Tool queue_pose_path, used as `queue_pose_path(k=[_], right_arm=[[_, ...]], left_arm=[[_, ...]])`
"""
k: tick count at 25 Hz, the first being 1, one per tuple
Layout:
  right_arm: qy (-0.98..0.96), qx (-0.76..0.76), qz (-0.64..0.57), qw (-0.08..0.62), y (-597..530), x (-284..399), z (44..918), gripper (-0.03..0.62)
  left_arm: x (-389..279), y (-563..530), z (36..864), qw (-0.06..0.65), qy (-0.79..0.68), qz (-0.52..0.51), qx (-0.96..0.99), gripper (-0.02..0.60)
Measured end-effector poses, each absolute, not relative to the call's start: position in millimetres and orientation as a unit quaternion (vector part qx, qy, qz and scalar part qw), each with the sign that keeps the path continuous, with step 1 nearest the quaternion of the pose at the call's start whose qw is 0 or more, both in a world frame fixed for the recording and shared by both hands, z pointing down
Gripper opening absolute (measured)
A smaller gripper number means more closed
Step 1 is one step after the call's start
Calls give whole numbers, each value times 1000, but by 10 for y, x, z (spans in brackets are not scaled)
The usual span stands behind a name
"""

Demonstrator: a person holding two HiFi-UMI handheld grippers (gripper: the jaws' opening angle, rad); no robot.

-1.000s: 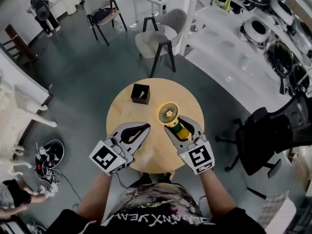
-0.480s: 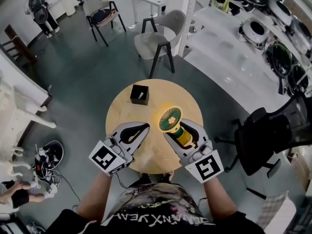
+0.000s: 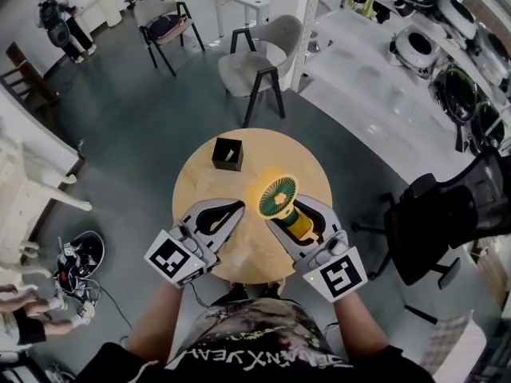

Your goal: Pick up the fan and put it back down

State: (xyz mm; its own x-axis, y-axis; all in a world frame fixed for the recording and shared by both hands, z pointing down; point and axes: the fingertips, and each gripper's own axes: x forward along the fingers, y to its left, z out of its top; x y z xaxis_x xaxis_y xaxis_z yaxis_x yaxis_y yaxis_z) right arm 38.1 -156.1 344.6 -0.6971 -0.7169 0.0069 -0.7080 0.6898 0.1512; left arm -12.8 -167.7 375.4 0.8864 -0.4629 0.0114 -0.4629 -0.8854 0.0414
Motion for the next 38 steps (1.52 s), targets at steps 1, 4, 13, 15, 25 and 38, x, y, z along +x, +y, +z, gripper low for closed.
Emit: queue_pose_path(k=[1,4,13,15,25,38], right_arm=[[-919,388,-67,34,-1561,384,3462,186],[-919,389,-61,34,-1563,385,3485,186],[-919,389,-61,27,-1561,377,3451,186],[-919,389,-62,24,-1564,368,3430,186],[-921,385,-62,18,-1549,323,3409,186],[-920,385,-49,50,-1568,315,3668,186]], left_arm=[[-127,-1675,3752,21,-239,0,971,13],[-127,-1672,3745,21,-239,1,971,14],[-129,-1663,3753,22,-240,0,971,13],[-126,-1660,3749,22,-240,1,971,14],[-117,-1626,3756,22,-240,2,971,14],[-135,-1587,3750,21,-241,2,970,12]])
